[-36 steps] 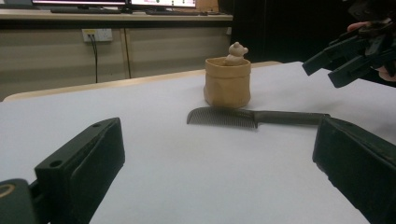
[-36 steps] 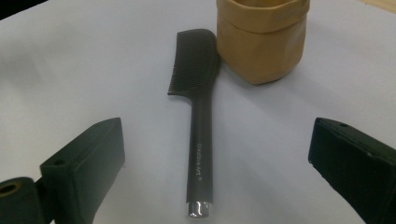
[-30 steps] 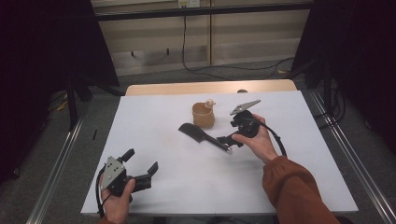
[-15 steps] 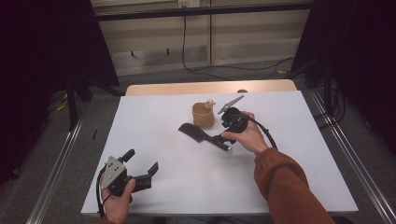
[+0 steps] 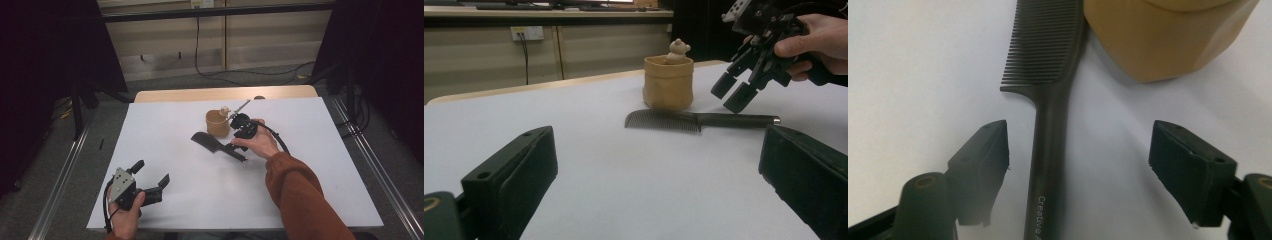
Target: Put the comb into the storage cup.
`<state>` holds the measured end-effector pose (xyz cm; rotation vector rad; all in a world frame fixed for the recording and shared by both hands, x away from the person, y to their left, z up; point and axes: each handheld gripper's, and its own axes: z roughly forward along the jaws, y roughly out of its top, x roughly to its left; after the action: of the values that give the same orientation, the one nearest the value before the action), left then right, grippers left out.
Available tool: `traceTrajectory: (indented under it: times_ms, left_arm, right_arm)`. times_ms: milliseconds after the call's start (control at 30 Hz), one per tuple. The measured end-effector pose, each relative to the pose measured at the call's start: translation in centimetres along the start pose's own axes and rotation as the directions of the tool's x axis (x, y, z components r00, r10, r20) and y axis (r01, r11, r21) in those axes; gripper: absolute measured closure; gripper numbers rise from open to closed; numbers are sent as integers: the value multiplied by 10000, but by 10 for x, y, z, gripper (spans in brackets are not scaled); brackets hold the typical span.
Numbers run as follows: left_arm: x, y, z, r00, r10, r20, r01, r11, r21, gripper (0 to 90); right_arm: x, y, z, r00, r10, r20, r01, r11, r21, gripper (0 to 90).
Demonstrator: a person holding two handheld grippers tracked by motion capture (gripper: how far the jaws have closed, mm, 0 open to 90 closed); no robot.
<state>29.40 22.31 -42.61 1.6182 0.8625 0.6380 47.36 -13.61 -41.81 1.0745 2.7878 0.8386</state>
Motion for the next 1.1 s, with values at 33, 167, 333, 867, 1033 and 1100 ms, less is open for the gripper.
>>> traceTrajectory:
  times_ms: [33, 167, 333, 867, 1033, 1100]
  left_arm:
    - [0, 0, 0, 10000, -59, 6, 59, 10000, -25, 23]
    - [0, 0, 1, 10000, -8, 20, 8, 10000, 8, 23]
    - [1, 0, 0, 10000, -5, -1, 5, 10000, 25, 23]
    - [0, 0, 1, 9999, 124, 46, -124, 9999, 83, 23]
    - [-1, 0, 1, 9999, 114, 69, -115, 9999, 105, 23]
    - [-1, 0, 1, 9999, 98, 45, -98, 9999, 92, 23]
  right_arm:
    - [-1, 1, 2, 10000, 60, -64, -59, 9999, 147, 240]
    - [0, 6, 8, 9998, -6, -217, 17, 9987, 504, 301]
    - [3, 12, 13, 9996, -229, -191, 246, 9954, 925, 395]
    - [8, 19, 20, 9982, -590, -111, 600, 9868, 1501, 570]
    - [11, 19, 24, 9967, -793, -144, 806, 9814, 1742, 601]
    - [11, 19, 24, 9965, -835, -92, 838, 9804, 1782, 611]
